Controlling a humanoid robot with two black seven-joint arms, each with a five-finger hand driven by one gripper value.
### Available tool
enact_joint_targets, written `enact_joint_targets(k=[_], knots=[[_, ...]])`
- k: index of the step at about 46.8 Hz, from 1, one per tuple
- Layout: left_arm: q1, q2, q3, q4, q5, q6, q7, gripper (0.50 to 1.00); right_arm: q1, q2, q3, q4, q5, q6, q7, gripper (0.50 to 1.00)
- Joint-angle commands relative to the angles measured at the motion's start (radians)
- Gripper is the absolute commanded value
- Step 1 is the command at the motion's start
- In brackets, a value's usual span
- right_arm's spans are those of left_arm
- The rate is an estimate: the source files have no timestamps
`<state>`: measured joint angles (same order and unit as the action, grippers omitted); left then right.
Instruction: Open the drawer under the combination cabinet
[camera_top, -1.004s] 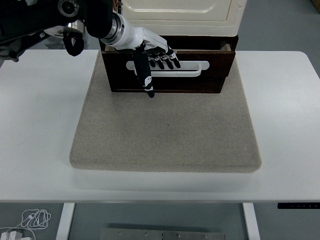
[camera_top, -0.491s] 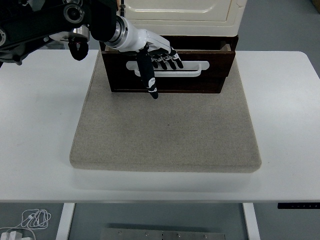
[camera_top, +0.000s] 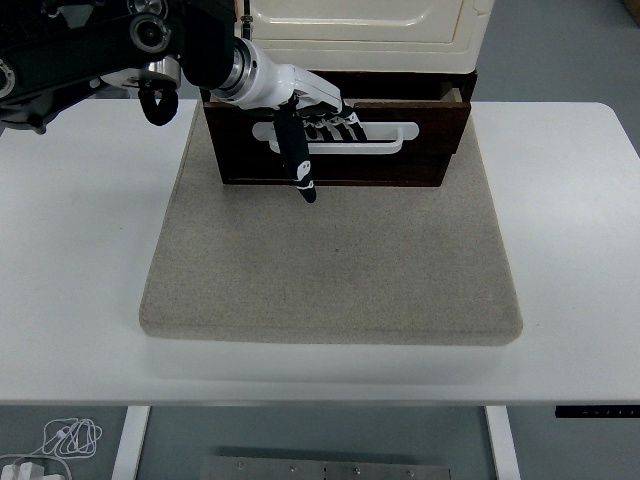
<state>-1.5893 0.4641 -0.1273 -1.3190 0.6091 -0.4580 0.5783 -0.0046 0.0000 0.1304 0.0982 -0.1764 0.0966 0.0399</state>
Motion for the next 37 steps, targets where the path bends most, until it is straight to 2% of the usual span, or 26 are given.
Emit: enact_joint_targets(k=[1, 12, 37], knots=[[-0.001, 0.002, 0.0, -0.006, -0.003, -0.005, 0.0, 1.0, 0.0, 0.0, 0.0, 0.0, 0.0, 0.0, 0.0, 0.926], [-0.006, 0.008, -0.003, -0.019, -0.008, -0.037, 0.0, 1.0, 0.0, 0.0, 0.0, 0.0, 0.0, 0.0, 0.0, 0.926], [-0.008, 0.014, -0.005, -0.043, -0.034, -0.067, 0.0, 1.0, 0.0, 0.0, 0.0, 0.0, 0.0, 0.0, 0.0, 0.926]])
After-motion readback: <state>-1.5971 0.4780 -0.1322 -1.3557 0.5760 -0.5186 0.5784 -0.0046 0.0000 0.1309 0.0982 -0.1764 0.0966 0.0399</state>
